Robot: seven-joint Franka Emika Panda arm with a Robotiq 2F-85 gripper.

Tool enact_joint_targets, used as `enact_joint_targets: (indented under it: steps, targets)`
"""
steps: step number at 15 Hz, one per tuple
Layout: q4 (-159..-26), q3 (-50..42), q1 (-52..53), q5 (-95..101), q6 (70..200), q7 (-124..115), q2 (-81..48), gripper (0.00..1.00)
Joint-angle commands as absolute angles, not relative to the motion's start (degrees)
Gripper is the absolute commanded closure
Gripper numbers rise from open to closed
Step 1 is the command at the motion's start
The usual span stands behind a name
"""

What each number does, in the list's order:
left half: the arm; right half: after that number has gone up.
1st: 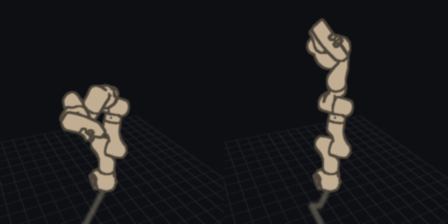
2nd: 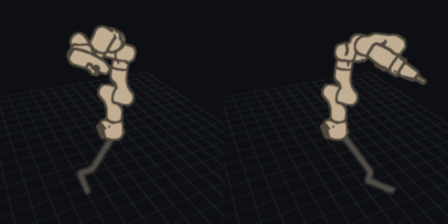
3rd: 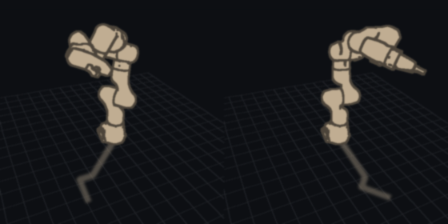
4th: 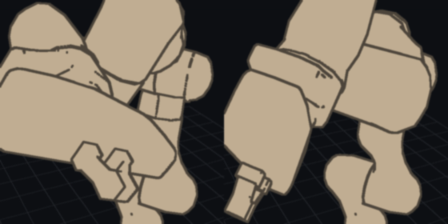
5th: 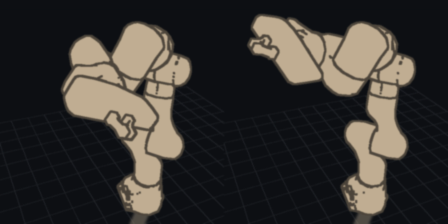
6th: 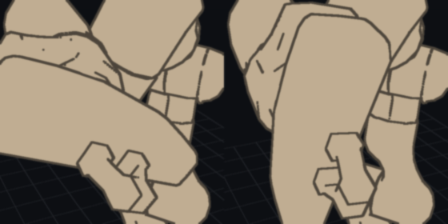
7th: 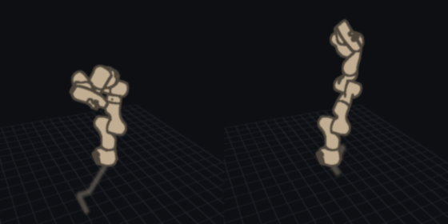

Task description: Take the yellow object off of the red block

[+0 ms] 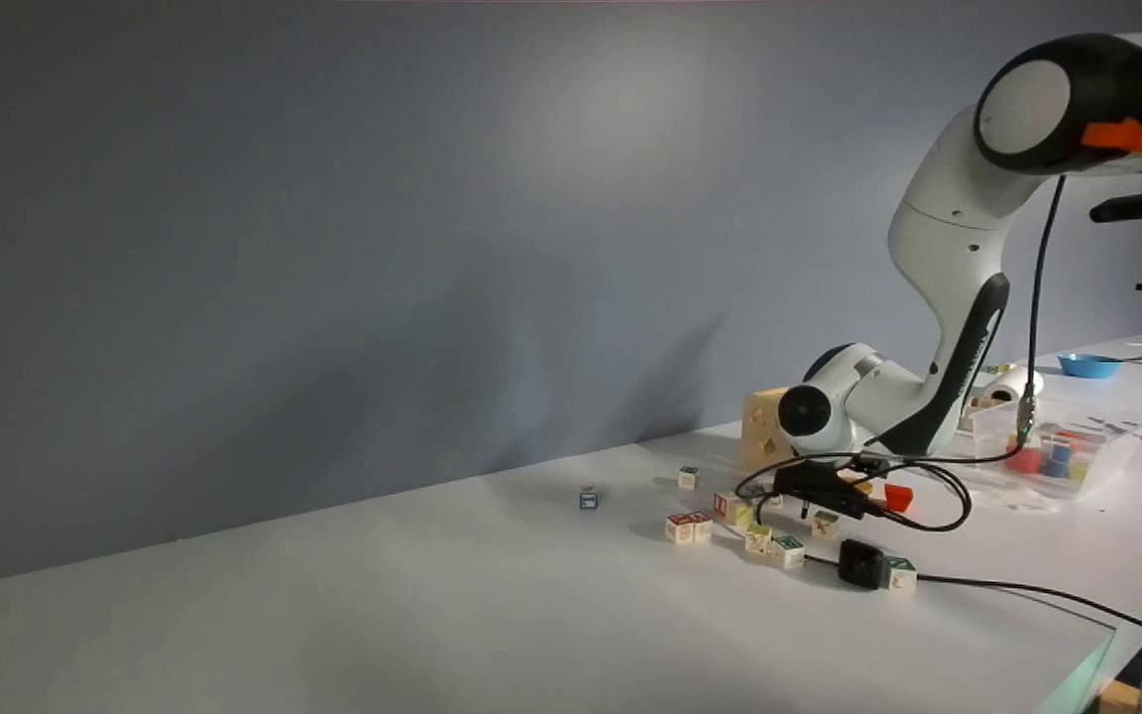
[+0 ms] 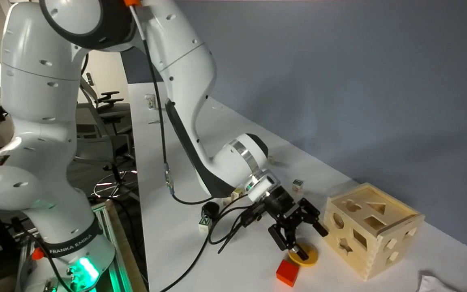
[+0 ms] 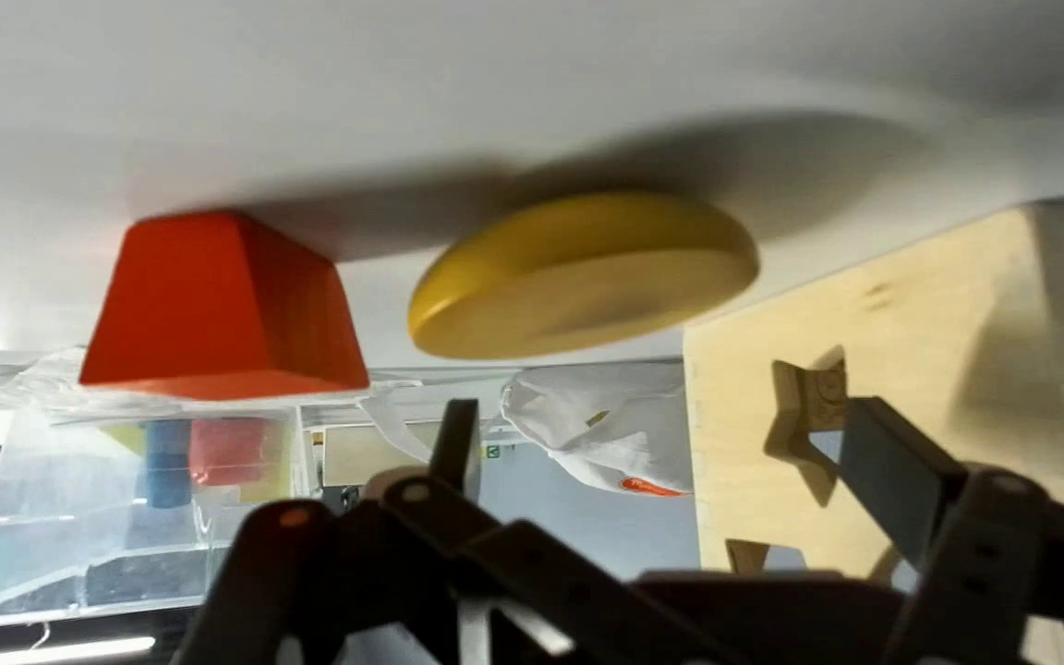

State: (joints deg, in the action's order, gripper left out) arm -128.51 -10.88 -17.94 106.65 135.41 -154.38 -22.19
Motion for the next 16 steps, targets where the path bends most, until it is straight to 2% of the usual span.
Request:
enact_joint_targets:
  steps: [1,10,16]
  targets:
    - [-134.3,-10.8,-19.4,103.8,142.0,-148.2,-12.0,0.00]
    - [-149.5,-17.2,-20.8,80.8,155.2,-109.7,3.0,0.00]
    - [-151.7,-18.3,-19.3,56.7,151.6,-85.5,10.0,0.00]
